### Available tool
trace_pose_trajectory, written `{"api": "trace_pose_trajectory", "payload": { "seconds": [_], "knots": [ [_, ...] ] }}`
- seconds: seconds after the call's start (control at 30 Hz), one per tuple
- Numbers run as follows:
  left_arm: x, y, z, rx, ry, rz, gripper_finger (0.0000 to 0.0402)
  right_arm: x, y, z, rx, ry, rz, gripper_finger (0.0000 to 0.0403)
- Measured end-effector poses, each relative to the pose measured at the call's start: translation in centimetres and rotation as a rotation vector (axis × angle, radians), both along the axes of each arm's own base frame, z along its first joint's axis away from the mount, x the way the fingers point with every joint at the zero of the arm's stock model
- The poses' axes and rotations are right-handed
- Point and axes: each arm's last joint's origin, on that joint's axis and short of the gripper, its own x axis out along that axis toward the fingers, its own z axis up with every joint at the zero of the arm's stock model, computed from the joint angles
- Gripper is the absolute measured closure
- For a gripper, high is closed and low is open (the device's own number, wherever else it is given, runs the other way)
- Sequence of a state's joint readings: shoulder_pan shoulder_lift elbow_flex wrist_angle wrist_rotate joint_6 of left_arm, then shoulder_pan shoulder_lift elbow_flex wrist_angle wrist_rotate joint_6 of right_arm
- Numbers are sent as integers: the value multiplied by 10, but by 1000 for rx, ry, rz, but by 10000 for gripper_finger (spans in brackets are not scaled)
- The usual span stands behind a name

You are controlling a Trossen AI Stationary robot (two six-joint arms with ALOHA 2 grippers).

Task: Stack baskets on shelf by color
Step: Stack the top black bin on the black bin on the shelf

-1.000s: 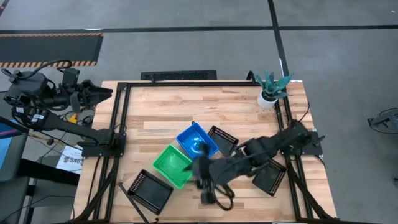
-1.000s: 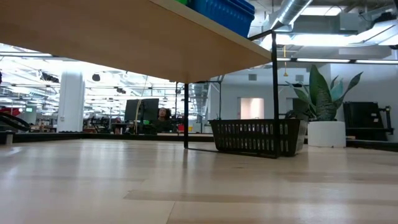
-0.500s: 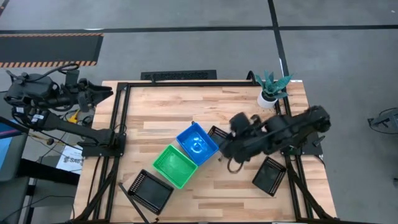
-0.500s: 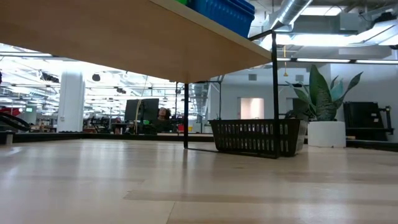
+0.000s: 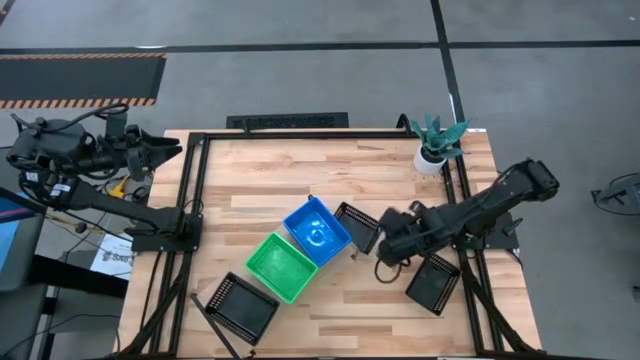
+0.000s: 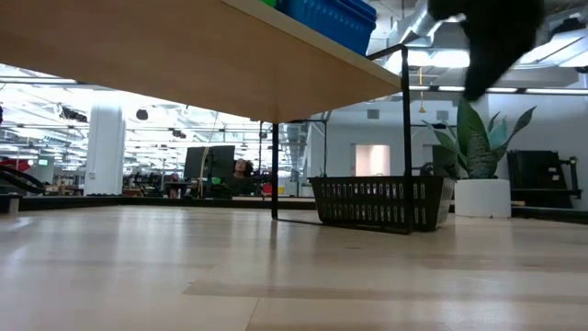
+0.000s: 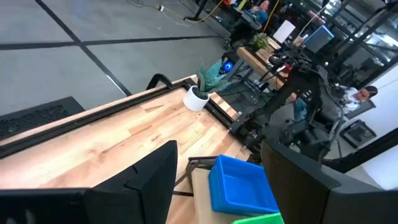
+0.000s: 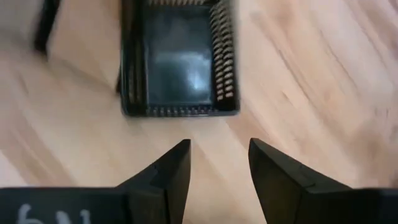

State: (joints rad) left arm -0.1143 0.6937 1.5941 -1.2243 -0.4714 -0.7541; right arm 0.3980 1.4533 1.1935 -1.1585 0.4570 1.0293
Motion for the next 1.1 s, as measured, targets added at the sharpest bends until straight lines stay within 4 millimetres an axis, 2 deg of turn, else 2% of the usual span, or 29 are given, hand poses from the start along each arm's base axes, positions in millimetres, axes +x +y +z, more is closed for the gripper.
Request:
{"api": "trace_pose_trajectory", "payload": {
  "seconds": [0.17,0.3,0.37,0.5,0.67,0.83,0.97,1.1],
  "knots": [
    [-1,0,-3,0,32,-3,182,3,8,-35,-77,147,475,226],
    [-2,0,-7,-20,70,-6,182,16,10,-59,-93,246,798,224],
    [-3,0,-8,-30,81,-2,182,22,9,-70,-106,297,876,222],
    [-4,0,-10,-37,99,0,182,31,1,-86,-115,383,922,221],
    [-4,0,-11,-37,110,-1,182,37,-9,-91,-120,404,921,227],
    [-5,0,-12,-42,117,-13,182,40,-15,-73,-114,351,866,231],
    [-5,0,-12,-25,123,-25,182,42,-14,-58,-192,292,1014,234],
    [-5,0,-12,-22,124,-26,182,49,-20,-60,-239,304,1136,235]
  ]
}}
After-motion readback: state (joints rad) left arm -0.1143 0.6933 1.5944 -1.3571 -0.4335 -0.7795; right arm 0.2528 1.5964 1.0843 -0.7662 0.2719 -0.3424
